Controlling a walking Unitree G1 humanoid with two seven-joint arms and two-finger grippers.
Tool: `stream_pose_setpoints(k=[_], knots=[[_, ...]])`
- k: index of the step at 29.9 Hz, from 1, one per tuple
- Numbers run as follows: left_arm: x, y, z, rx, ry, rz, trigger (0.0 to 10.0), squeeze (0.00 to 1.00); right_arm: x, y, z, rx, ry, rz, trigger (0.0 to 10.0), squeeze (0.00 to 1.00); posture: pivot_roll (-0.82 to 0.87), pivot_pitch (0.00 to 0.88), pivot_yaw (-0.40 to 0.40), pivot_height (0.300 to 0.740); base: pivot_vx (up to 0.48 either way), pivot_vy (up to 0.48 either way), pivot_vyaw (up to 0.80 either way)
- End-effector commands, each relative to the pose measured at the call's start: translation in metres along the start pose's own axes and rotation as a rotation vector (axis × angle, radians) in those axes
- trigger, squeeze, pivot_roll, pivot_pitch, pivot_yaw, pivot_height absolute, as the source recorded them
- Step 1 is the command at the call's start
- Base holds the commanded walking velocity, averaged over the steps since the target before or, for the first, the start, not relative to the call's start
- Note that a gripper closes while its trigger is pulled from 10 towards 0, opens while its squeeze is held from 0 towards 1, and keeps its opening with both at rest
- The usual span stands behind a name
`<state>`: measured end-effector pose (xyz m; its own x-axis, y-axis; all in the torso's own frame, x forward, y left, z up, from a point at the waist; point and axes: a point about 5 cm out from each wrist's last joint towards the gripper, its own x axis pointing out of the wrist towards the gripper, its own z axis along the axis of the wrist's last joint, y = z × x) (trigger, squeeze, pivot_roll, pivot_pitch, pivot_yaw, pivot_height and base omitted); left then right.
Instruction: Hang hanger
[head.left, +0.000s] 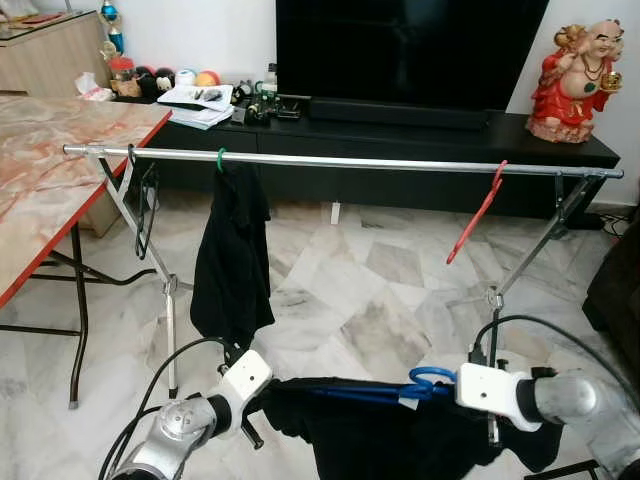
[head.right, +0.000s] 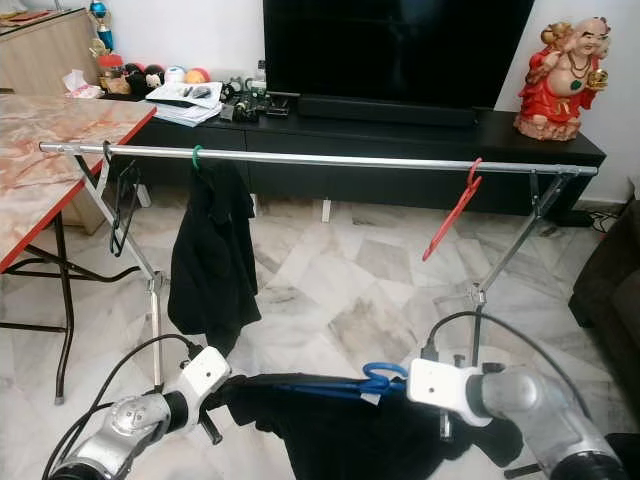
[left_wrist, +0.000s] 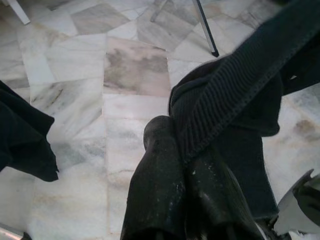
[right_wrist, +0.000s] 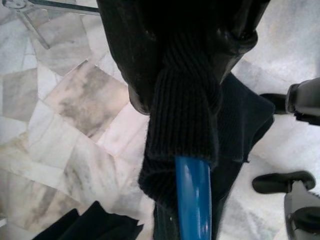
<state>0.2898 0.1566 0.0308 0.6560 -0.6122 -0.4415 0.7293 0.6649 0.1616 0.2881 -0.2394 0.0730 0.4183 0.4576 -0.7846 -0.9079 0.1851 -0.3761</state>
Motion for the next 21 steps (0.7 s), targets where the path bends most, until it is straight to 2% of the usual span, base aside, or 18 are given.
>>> stream_pose_setpoints(k=[1, 4, 5, 8, 10, 11, 13, 16, 21], knots=[[-0.01, 0.011, 0.001, -0.006, 0.009, 0.015, 0.0, 0.0, 0.0, 0.0, -0.007, 0.02, 0.044, -0.028, 0.0, 0.0, 0.12, 0.042, -0.03, 0.74, 0.0, 0.0, 0.0], [-0.017, 0.013, 0.011, 0.022, 0.003, -0.033, 0.0, 0.0, 0.009, 0.003, -0.006, 0.002, 0.058, -0.038, 0.0, 0.0, 0.13, 0.041, -0.03, 0.74, 0.0, 0.0, 0.0], [-0.023, 0.013, 0.019, 0.014, -0.023, -0.064, 0.0, 0.0, 0.015, 0.004, 0.001, 0.023, 0.02, -0.057, 0.0, 0.0, 0.13, 0.041, -0.03, 0.74, 0.0, 0.0, 0.0], [-0.031, 0.011, 0.026, 0.017, -0.031, -0.117, 0.0, 0.0, 0.021, 0.002, 0.007, 0.028, -0.002, -0.091, 0.0, 0.0, 0.13, 0.041, -0.03, 0.74, 0.0, 0.0, 0.0], [-0.038, 0.005, 0.032, 0.036, -0.019, -0.19, 0.0, 0.0, 0.028, 0.0, 0.013, 0.037, -0.009, -0.142, 0.0, 0.0, 0.14, 0.04, -0.033, 0.74, 0.0, 0.0, 0.0], [-0.043, 0.0, 0.039, 0.049, -0.026, -0.237, 0.0, 0.0, 0.035, -0.003, 0.021, 0.088, -0.051, -0.19, 0.0, 0.0, 0.14, 0.04, -0.033, 0.74, 0.0, 0.0, 0.0], [-0.046, -0.003, 0.046, 0.047, -0.039, -0.252, 0.0, 0.0, 0.038, -0.005, 0.027, 0.133, -0.088, -0.216, 0.0, 0.0, 0.14, 0.04, -0.033, 0.74, 0.0, 0.0, 0.0], [-0.051, -0.016, 0.064, 0.043, -0.08, -0.337, 0.0, 0.0, 0.05, -0.001, 0.043, 0.202, -0.176, -0.216, 0.0, 0.0, 0.15, 0.037, -0.032, 0.74, 0.0, 0.0, 0.0], [-0.053, -0.03, 0.09, 0.074, -0.136, -0.415, 0.0, 0.0, 0.065, 0.01, 0.055, 0.212, -0.197, -0.161, 0.0, 0.0, 0.16, 0.033, -0.033, 0.74, 0.0, 0.0, 0.0]])
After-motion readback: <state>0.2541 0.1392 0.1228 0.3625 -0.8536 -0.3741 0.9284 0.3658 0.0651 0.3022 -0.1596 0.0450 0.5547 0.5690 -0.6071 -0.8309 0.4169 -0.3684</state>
